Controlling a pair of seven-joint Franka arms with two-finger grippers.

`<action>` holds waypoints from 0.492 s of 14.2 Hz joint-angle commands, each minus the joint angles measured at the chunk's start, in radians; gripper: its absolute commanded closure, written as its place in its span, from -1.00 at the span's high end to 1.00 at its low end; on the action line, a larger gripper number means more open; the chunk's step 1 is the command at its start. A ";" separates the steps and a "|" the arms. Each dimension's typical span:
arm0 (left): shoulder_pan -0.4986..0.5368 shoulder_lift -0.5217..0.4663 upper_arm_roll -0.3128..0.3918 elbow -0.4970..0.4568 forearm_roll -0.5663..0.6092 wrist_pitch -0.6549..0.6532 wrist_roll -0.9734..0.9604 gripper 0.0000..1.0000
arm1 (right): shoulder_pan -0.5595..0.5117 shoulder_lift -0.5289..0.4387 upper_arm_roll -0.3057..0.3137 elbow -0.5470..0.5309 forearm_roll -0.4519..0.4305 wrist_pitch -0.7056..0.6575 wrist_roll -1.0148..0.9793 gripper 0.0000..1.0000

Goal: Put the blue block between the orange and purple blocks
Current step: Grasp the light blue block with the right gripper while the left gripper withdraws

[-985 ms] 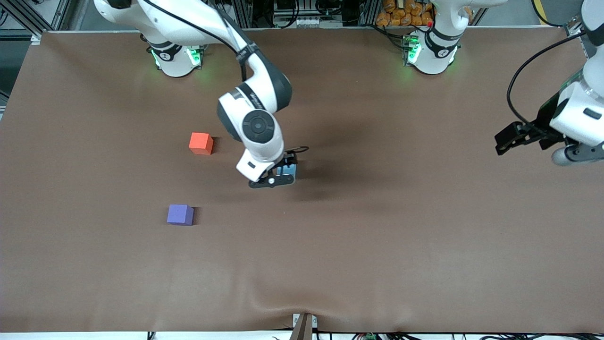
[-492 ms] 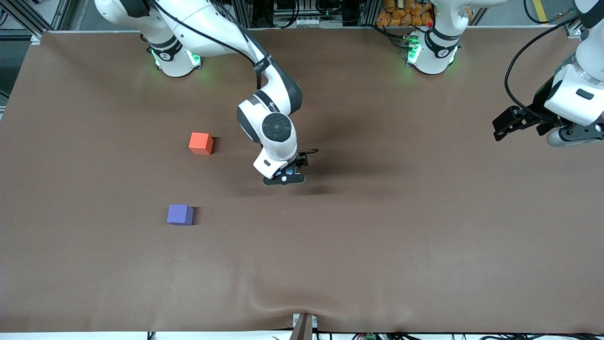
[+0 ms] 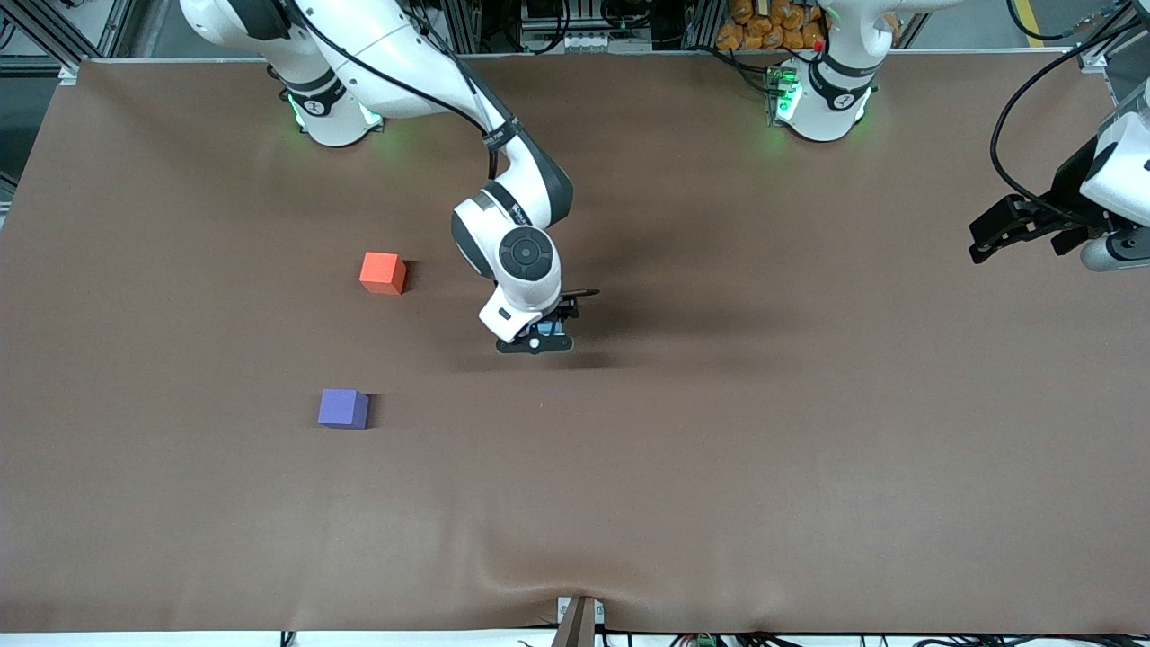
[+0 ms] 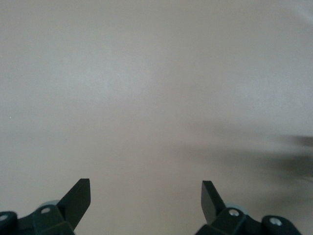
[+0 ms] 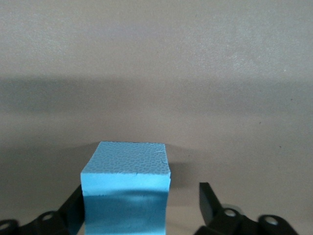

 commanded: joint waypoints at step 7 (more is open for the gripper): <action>0.003 -0.023 -0.026 -0.018 -0.016 -0.012 0.017 1.00 | -0.107 -0.124 -0.010 -0.022 0.051 -0.017 0.002 -1.00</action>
